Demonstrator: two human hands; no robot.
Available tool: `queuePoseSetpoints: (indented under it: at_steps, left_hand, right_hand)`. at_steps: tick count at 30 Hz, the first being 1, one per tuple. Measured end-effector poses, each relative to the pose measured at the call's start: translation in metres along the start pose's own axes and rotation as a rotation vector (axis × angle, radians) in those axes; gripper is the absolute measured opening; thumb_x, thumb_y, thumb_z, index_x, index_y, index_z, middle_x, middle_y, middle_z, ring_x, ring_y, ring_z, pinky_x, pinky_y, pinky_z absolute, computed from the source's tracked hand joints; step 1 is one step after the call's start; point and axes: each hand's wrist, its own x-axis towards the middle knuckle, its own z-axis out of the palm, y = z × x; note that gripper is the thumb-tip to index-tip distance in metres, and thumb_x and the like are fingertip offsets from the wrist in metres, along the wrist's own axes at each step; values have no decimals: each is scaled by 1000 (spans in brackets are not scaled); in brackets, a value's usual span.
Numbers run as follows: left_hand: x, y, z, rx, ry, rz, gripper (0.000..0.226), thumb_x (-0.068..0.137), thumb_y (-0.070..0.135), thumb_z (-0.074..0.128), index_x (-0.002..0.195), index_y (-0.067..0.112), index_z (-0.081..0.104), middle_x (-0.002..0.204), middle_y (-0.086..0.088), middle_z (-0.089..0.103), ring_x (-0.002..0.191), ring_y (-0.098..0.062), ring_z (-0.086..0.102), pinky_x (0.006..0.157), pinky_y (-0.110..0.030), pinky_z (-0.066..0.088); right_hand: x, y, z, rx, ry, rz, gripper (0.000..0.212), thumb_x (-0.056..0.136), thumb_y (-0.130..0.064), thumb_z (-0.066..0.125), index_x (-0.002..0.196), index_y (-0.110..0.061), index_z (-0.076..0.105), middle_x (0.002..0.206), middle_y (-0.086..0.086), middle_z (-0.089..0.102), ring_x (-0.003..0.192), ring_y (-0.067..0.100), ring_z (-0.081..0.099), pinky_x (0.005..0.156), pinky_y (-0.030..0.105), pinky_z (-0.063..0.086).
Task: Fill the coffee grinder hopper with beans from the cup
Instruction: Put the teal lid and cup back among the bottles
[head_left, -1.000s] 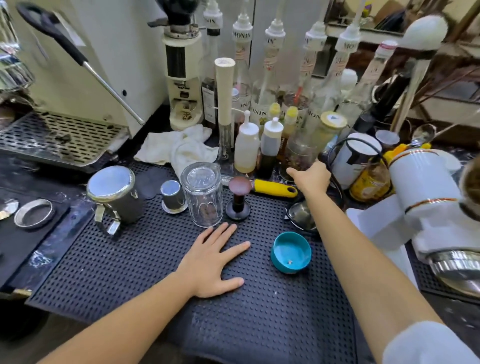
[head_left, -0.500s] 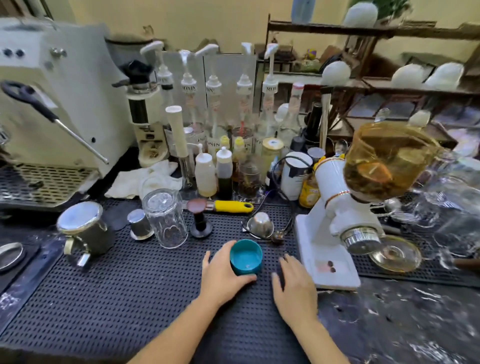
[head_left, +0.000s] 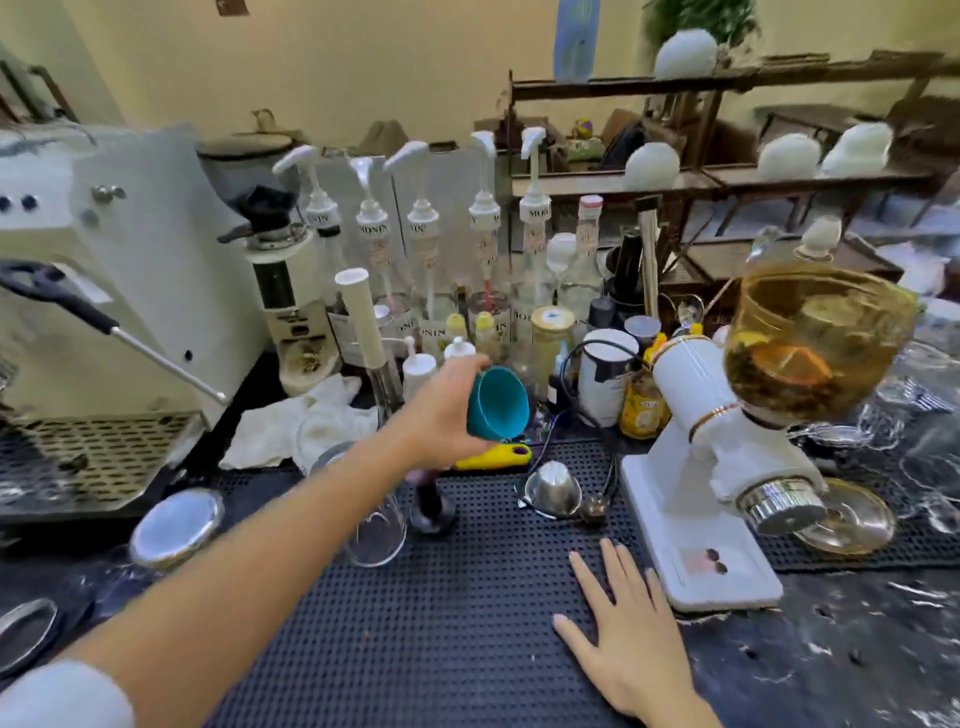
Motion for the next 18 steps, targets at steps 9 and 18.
queuePoseSetpoints:
  at_steps: [9, 18]
  left_hand:
    - [144, -38, -59, 526, -298, 410, 79, 68, 25, 78, 134, 13, 36, 121, -18, 38, 104, -35, 46, 88, -43, 45]
    - [198, -59, -32, 559, -495, 499, 75, 62, 34, 82, 123, 23, 40, 117, -8, 43, 103, -29, 41, 84, -43, 41]
  right_hand:
    - [29, -91, -29, 160, 109, 491, 73, 81, -74, 12, 141, -36, 31, 152, -1, 33, 138, 22, 26, 110, 38, 25]
    - [203, -110, -71, 748, 434, 376, 74, 82, -48, 63, 141, -16, 34, 144, 7, 44, 131, 24, 39, 102, 35, 36]
